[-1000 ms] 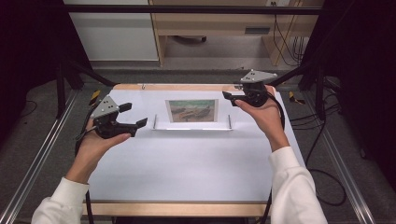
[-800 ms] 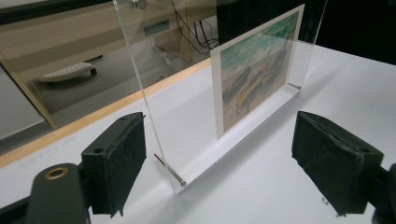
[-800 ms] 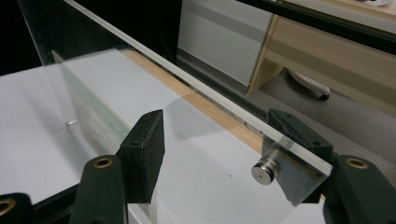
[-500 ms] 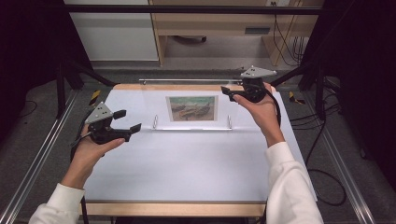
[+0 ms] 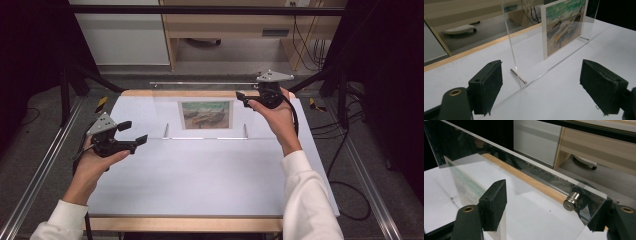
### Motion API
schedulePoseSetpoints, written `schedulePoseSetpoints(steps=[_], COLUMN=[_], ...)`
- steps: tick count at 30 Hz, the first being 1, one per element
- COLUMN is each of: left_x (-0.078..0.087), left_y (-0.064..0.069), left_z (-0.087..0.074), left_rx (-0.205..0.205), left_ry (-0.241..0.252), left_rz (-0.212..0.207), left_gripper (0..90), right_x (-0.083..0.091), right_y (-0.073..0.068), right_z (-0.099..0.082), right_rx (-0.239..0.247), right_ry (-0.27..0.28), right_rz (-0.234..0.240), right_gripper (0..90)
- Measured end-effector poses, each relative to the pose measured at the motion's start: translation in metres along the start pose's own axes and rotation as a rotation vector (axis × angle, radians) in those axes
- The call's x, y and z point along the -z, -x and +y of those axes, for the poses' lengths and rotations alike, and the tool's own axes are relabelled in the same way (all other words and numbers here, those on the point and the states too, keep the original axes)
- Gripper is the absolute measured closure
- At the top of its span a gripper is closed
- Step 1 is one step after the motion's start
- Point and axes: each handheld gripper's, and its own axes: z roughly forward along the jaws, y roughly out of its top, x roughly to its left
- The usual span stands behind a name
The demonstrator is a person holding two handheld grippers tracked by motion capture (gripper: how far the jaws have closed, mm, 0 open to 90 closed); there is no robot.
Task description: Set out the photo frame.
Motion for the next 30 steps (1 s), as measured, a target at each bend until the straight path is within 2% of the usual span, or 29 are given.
schedulePoseSetpoints(steps=[6, 13, 21, 30], left_x=[0.001, 0.003, 0.003, 0.003], left_y=[-0.002, -0.003, -0.003, -0.004], left_z=[-0.003, -0.007, -0.008, -0.012], left_rx=[0.008, 0.015, 0.019, 0.028], left_ry=[0.0, -0.003, -0.001, -0.003], left_rz=[0.002, 0.005, 0.004, 0.004], left_gripper=[18.1, 18.0, 18.0, 17.9], right_x=[-0.001, -0.001, -0.001, -0.001], right_y=[0.001, -0.001, 0.001, 0.002], right_z=[0.0, -0.001, -0.001, -0.002], right_rx=[-0.007, -0.001, -0.001, 0.002], right_ry=[0.003, -0.015, -0.02, -0.025], right_rz=[-0.003, -0.011, -0.016, -0.03], right_gripper=[31.1, 21.3, 22.1, 19.2])
